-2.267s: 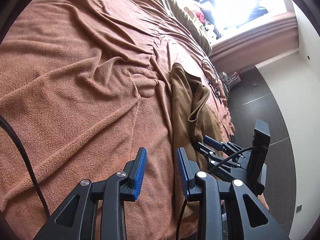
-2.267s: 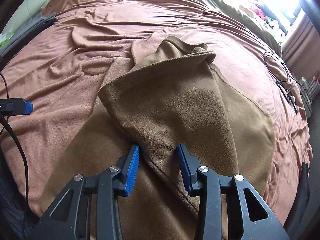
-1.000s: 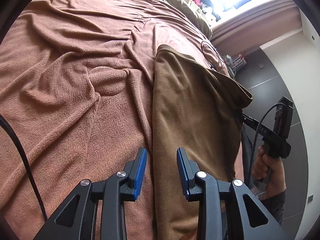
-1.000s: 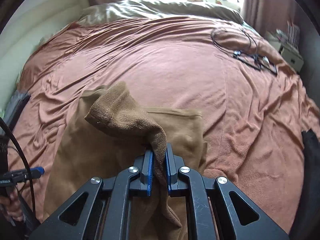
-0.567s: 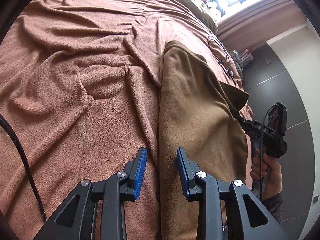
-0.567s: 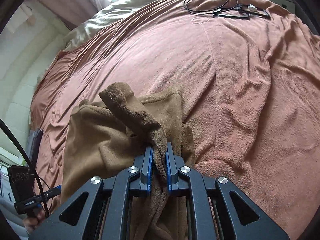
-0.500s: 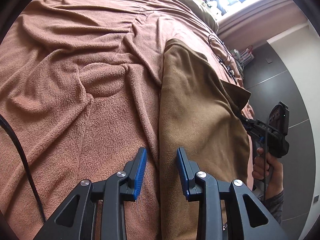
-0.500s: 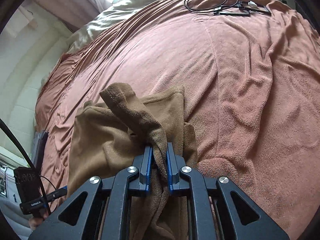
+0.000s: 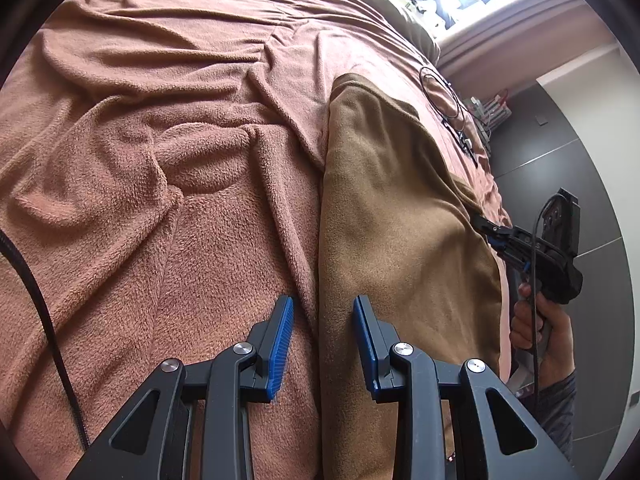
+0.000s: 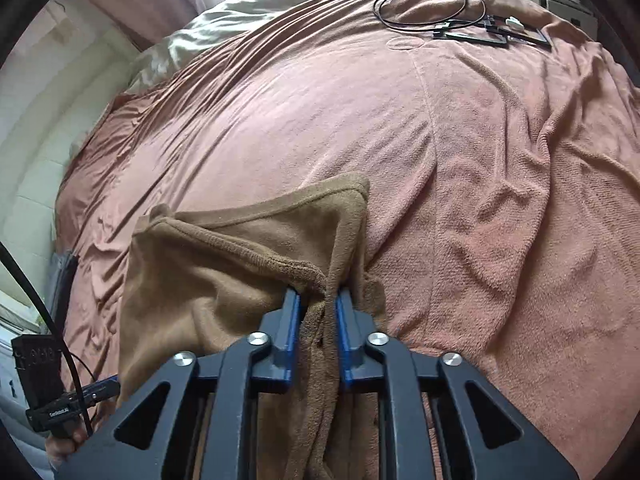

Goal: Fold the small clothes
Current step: 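Lift the edge with the right gripper, fold it over the shirt, release, then pinch the new folded edge with the right gripper while the left gripper pinches beside it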

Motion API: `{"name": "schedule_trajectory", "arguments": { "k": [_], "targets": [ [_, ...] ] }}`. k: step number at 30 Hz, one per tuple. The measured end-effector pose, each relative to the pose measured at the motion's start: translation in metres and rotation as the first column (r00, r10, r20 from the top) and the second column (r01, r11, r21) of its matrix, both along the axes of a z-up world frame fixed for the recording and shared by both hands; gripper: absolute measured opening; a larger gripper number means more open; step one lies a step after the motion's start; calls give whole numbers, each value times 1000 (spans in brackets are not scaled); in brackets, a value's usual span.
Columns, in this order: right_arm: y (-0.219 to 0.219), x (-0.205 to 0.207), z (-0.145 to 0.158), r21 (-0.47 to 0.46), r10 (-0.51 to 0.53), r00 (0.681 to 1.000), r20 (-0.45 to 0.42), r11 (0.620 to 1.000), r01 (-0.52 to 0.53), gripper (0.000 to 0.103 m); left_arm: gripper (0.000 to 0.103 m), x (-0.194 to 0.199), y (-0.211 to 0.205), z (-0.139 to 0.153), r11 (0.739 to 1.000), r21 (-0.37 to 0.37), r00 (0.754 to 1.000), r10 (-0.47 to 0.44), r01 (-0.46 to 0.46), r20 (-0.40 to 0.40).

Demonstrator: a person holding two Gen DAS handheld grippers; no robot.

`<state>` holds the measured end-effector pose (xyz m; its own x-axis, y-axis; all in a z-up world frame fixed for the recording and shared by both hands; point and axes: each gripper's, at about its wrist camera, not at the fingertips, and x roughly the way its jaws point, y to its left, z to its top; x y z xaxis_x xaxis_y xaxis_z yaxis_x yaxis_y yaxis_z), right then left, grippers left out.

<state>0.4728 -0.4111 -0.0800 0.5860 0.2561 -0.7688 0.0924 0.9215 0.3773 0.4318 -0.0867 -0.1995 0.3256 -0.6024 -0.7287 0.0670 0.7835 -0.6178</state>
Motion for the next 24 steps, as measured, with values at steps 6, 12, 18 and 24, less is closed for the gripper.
{"name": "schedule_trajectory", "arguments": {
  "k": [6,12,18,24],
  "targets": [
    [14,14,7,-73,17,1000,17,997,-15,8,32,-1,-1,1,1000,5,1000,1,-1,3],
    [5,0,13,-29,-18,1000,-16,999,17,24,32,-6,-1,3,1000,15,1000,-8,8,-5],
    [12,-41,23,-69,22,1000,15,997,-21,42,32,-13,-2,3,999,31,1000,-18,18,0],
    [16,-50,10,-22,58,998,-2,998,-59,42,32,-17,-5,6,999,47,1000,-21,21,-5]
  ]
}}
